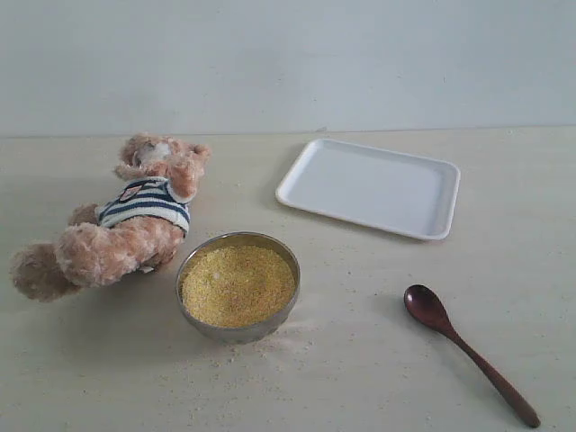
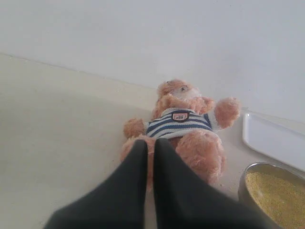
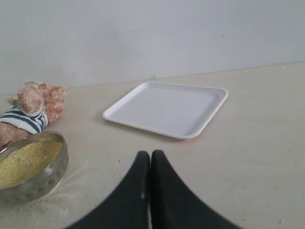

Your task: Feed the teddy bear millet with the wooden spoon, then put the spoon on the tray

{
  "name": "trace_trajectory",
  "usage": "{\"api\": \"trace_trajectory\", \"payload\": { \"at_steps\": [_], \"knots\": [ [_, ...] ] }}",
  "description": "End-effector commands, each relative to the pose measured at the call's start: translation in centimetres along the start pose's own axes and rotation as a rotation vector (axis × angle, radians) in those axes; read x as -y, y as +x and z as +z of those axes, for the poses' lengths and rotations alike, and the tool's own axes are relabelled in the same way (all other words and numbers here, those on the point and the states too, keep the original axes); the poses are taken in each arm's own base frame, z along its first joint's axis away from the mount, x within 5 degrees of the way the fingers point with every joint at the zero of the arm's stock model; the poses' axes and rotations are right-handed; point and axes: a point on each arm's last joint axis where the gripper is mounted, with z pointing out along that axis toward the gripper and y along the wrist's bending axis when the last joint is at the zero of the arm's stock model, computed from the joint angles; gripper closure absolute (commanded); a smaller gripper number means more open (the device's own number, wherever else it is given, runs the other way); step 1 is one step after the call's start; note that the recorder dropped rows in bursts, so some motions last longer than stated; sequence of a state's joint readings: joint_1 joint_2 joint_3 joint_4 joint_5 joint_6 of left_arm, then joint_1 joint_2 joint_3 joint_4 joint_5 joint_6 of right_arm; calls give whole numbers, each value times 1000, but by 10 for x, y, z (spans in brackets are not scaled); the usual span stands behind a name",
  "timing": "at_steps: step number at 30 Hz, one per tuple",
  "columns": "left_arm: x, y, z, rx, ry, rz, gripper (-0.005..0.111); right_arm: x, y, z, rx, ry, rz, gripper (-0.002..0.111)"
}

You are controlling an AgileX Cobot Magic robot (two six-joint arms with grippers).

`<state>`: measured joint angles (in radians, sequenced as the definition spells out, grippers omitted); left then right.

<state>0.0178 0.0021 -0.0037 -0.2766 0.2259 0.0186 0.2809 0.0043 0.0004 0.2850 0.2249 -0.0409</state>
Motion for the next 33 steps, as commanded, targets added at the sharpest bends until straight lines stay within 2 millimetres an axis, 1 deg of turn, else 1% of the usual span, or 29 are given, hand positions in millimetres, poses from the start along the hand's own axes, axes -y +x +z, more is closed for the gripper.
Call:
{"api": "trace_trajectory", "payload": {
  "at_steps": [1, 26, 27, 28, 31, 33],
  "knots": [
    [0, 0, 0, 15, -3, 6, 102, 0, -1, 0, 8, 4, -8, 108],
    [0, -1, 0, 23, -3, 6, 102, 0, -1, 0, 8, 4, -8, 108],
    [0, -2, 0, 37, 2, -48, 102, 0, -1, 0, 8, 4, -8, 108],
    [1, -3, 0, 46, 18, -169, 102, 0, -1, 0, 8, 4, -8, 108],
    [5, -6, 0, 57, 85, -644, 102, 0, -1, 0, 8, 4, -8, 108],
    [5, -12, -1, 109, 105, -801, 102, 0, -1, 0, 8, 4, -8, 108]
  ]
}}
